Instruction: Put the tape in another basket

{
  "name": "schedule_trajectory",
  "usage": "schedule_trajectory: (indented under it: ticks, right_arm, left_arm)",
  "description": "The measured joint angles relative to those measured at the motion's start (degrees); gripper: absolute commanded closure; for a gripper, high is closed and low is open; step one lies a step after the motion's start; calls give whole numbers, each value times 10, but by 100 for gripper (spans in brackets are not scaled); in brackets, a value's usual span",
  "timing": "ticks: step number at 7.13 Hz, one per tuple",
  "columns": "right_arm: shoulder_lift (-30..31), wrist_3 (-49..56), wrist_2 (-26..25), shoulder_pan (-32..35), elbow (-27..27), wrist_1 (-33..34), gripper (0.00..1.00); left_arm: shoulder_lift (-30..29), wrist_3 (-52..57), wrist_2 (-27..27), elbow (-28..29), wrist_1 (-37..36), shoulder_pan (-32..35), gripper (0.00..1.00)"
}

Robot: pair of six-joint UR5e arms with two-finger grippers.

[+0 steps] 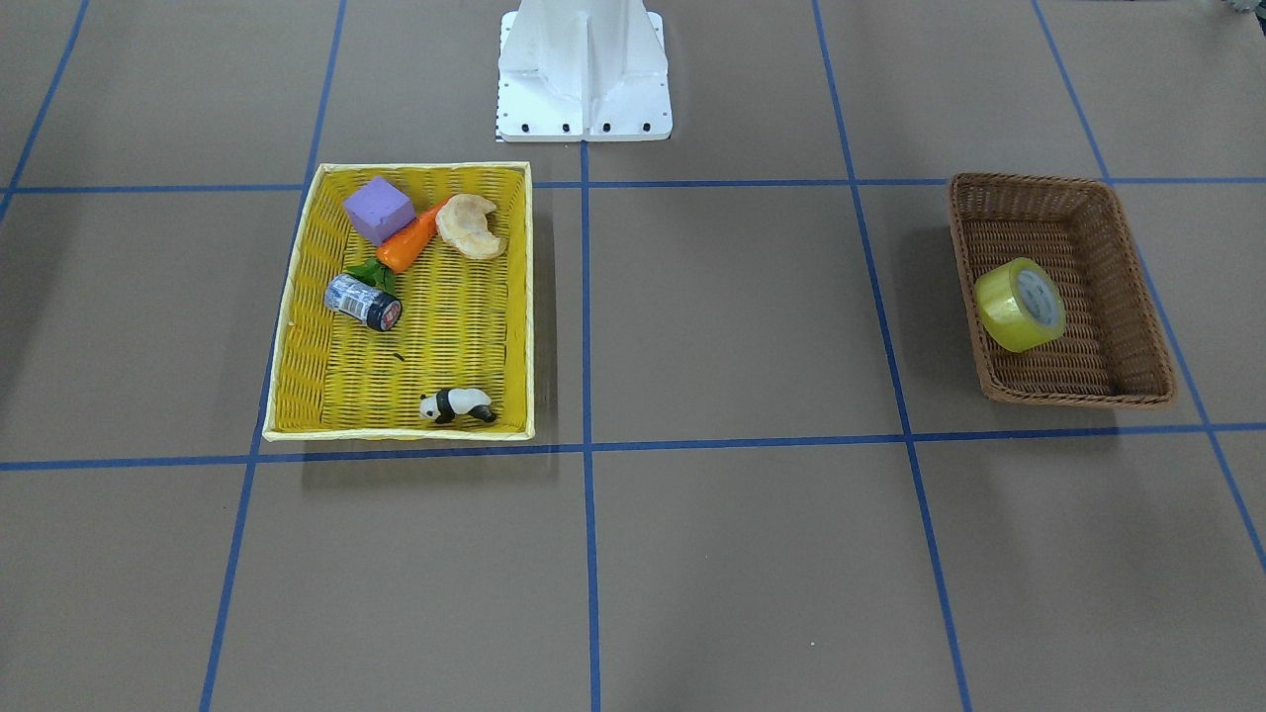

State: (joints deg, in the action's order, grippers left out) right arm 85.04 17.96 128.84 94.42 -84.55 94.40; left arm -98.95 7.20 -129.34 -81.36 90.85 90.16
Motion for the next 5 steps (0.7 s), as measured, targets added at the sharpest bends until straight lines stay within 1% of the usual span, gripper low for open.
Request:
schedule_trajectory:
  ticks: [5]
  right_arm:
    - [8,-2,0,8,1,1,0]
  left_arm:
    - [1,4,6,-2,0,-2,1]
